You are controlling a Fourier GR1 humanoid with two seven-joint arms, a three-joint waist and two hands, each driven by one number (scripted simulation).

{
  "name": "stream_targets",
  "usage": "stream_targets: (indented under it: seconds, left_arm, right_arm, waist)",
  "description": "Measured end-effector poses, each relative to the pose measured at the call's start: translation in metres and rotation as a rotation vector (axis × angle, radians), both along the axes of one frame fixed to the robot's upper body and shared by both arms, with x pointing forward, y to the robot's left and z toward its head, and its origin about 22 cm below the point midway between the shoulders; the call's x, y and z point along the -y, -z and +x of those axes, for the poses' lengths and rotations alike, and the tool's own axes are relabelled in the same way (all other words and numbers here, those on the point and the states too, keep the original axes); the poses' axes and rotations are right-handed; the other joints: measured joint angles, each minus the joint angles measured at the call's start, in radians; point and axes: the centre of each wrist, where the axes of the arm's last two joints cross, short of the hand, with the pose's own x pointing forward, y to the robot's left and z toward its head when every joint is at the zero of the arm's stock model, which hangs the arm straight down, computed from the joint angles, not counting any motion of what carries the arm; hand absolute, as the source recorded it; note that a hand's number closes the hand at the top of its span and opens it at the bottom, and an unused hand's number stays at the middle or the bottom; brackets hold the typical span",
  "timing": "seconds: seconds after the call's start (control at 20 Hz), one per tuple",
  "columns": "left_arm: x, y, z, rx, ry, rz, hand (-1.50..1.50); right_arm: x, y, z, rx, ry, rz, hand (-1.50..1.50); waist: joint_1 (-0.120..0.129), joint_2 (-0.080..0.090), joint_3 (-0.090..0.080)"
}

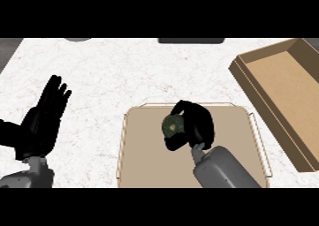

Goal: Pick the squash from the tray and place it in the cardboard box

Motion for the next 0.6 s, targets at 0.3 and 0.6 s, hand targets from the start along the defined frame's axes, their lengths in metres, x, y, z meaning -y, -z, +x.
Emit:
stream_targets:
  seconds: [0.3, 0.6]
  left_arm:
    - [0.0, 0.003, -0.001, -0.008, 0.011, -0.002, 0.0]
    - [-0.004, 0.005, 0.0, -0.005, -0.004, -0.001, 0.0]
  right_arm:
    - [-0.03, -0.007, -0.028, 0.102, -0.386, -0.264, 1.5]
    - [-0.039, -0.052, -0.061, 0.222, -0.56, -0.364, 1.5]
  waist:
    - [0.004, -0.006, -0.002]
    - [-0.007, -0.004, 0.0]
